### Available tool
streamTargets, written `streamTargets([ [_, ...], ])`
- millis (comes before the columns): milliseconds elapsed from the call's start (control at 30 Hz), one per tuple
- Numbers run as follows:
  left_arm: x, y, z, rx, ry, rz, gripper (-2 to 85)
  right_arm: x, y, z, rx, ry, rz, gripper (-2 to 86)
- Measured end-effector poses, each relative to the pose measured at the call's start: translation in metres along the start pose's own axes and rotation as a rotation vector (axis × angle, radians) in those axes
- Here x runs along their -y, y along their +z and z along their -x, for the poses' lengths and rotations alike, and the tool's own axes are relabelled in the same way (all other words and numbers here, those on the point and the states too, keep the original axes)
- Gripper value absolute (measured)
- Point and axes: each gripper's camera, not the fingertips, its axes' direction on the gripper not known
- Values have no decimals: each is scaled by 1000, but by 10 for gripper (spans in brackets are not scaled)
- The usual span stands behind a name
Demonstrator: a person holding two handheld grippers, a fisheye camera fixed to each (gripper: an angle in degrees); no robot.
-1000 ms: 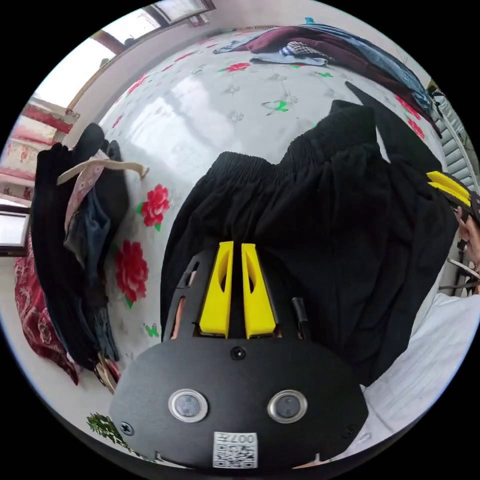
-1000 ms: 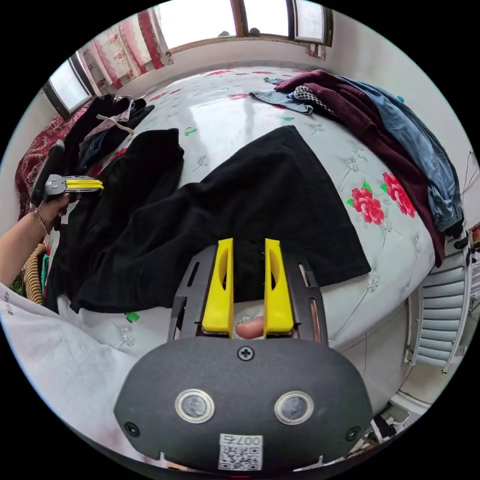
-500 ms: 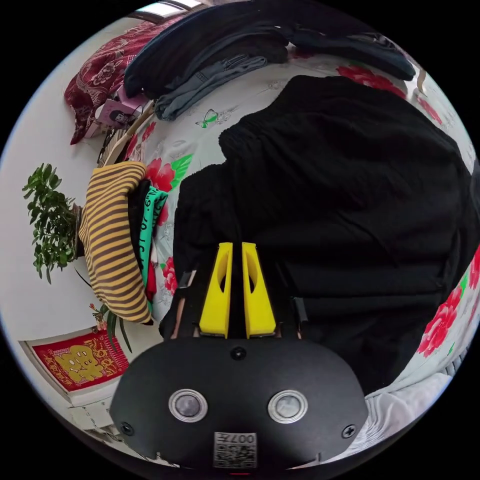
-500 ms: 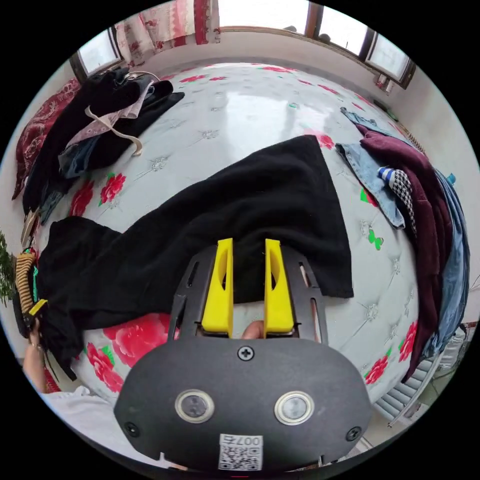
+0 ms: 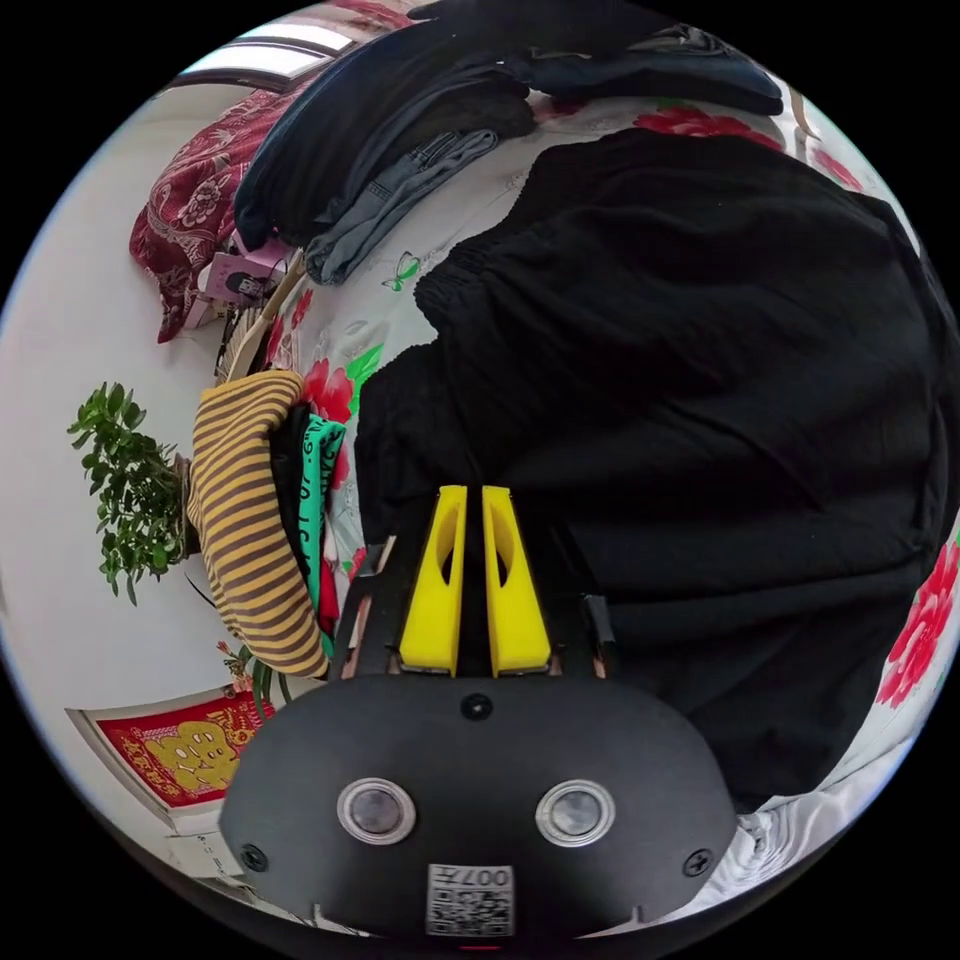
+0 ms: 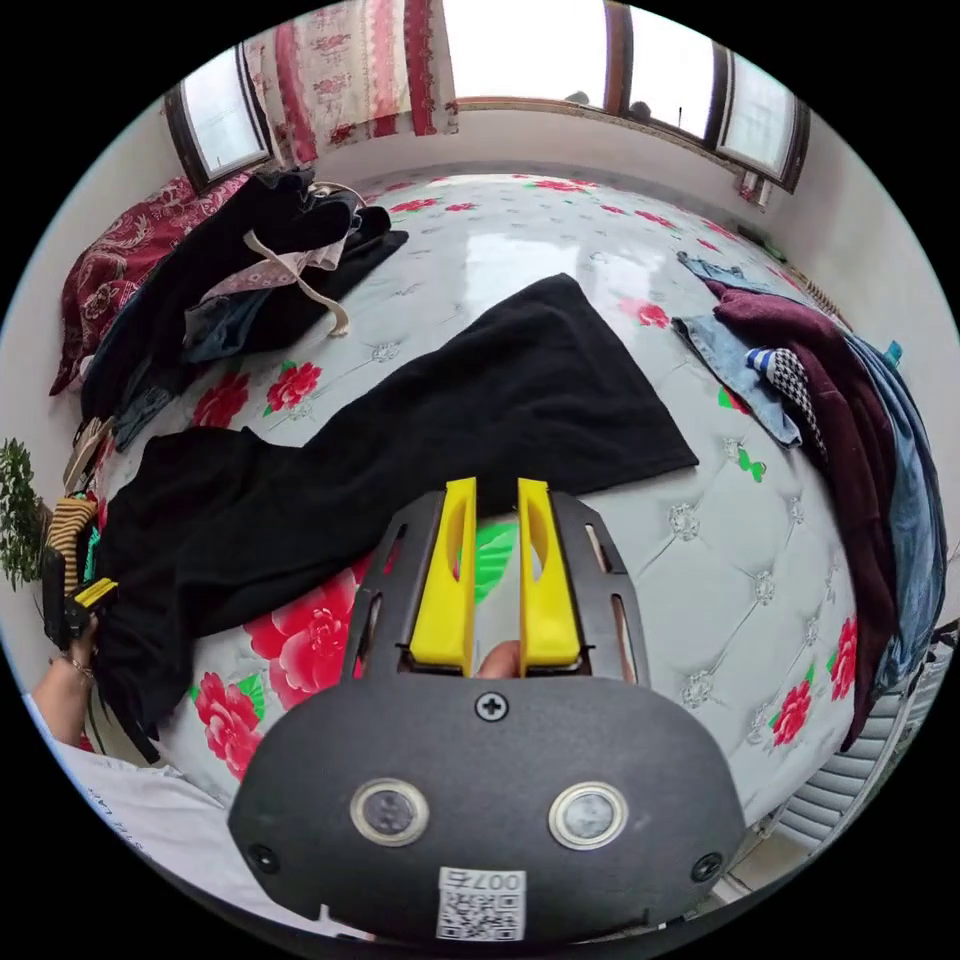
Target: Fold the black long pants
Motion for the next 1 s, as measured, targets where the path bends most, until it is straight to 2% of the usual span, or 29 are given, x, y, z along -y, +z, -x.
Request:
streamTargets([
  [67,2,-4,6,-35,23,13,6,39,7,-24,-20,-11,28,76],
  [167,-1,-48,32,-187,-44,-206,5,72,38,-46,-106,-40,140,77],
  [233,17,-64,31,-343,52,-301,0,77,68,-54,-101,-59,277,73],
  [267,23,-66,27,-373,91,-319,-2,74,62,-59,-35,-50,178,64],
  [300,35,-69,15,-394,169,-356,-4,74,63,-62,-14,-39,161,57],
  [367,50,-75,-11,-307,283,-419,-7,66,64,-60,-37,-37,130,33],
  [433,65,-84,-50,-197,415,-507,-9,61,63,-49,-97,-139,156,15],
  [500,76,-74,-80,-183,526,-495,-9,51,62,-41,-179,-230,185,6],
  [567,92,-37,-110,-59,592,-348,-9,22,55,-43,-285,-297,211,1],
  [600,85,-33,-111,-15,609,-447,-10,11,52,-47,-307,-296,212,0],
  [633,85,-24,-111,39,614,-445,-10,-13,44,-56,-334,-270,214,-1],
  [767,104,-9,-84,65,452,-388,-10,-106,4,-75,-315,-80,250,-2],
  [833,127,8,-56,72,293,-289,-10,-141,-9,-68,-305,-40,272,-2],
  [1000,152,20,-3,-113,128,-180,-10,-153,-14,-74,-301,11,245,-2],
])
